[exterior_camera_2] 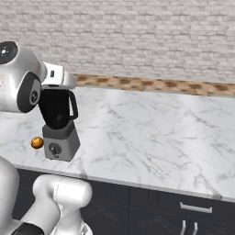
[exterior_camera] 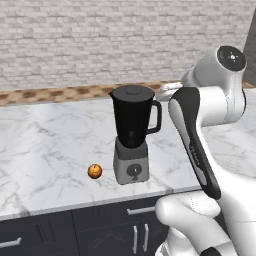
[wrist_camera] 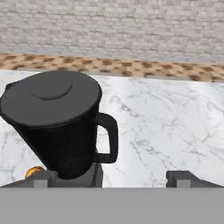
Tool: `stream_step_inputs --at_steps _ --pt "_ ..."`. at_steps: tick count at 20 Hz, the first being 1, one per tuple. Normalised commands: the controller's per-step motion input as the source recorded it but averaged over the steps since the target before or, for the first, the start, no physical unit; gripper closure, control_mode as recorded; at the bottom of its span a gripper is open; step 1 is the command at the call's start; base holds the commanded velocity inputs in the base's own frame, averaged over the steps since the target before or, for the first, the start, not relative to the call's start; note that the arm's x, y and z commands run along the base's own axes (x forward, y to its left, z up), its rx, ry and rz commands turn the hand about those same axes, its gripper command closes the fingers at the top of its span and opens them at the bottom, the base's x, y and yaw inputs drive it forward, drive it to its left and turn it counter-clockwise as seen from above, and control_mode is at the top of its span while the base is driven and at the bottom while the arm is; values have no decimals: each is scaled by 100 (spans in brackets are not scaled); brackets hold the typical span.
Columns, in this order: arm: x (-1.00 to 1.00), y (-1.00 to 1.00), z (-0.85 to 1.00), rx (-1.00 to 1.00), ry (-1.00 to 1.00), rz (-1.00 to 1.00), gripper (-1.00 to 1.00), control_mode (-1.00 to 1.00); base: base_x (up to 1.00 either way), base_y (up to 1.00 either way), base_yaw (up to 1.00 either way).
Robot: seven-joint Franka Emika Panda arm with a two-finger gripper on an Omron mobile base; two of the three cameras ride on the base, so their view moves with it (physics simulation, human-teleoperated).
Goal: Open the blender lid, put the orange in the blender, close the lid, and start the blender.
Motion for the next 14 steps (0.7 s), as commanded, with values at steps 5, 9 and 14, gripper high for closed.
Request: stream_step_inputs --at_steps 5,9,14 --pt "16 88 51 0 -8 2 -100 -100 0 0 0" --pt "33 88 17 0 2 3 -100 -100 0 0 0" --pt "35 21 -6 0 8 1 -100 -100 0 0 0"
